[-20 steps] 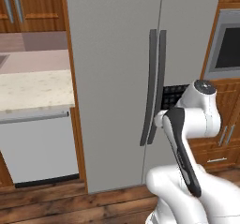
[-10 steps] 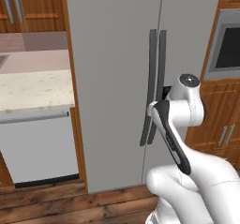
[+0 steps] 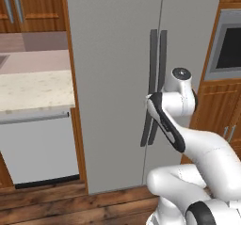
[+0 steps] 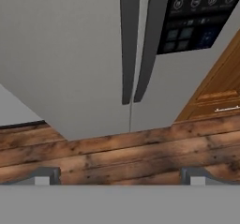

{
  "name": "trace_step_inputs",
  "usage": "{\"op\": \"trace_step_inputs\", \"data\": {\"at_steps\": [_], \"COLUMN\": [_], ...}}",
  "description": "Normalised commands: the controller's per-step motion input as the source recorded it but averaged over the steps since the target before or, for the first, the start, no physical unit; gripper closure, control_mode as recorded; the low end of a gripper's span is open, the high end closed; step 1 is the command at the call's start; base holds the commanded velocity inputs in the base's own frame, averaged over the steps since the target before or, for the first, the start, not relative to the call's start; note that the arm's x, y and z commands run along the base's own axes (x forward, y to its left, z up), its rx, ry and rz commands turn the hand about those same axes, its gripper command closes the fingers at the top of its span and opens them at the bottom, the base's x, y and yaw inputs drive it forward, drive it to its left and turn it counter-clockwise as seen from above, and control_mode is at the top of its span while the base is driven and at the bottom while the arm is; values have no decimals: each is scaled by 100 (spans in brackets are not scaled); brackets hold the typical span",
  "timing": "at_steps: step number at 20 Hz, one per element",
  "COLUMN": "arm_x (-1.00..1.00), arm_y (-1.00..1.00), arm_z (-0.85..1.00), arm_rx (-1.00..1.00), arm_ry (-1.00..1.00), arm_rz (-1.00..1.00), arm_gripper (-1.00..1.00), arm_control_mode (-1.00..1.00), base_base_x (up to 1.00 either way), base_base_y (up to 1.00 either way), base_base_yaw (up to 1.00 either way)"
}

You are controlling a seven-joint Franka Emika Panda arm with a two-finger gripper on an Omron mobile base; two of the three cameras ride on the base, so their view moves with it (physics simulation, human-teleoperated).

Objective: Retrieve the tangerine and mango from the fridge and place them into the bowl on the dining table.

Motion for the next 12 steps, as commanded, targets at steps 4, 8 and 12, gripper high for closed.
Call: {"op": "trace_step_inputs", "data": {"at_steps": [4, 8, 12], "arm_x": [45, 41, 41], "arm_y": [-24, -38, -19], "arm_z": [9, 3, 0], "arm_rx": [0, 0, 0], "arm_ry": [0, -2, -6], "arm_rz": [0, 0, 0], "arm_gripper": [-100, -100, -100], "arm_control_mode": [-100, -100, -100], "base_base_x": [0, 0, 0], "base_base_y": [0, 0, 0], "base_base_yaw": [0, 0, 0]}}
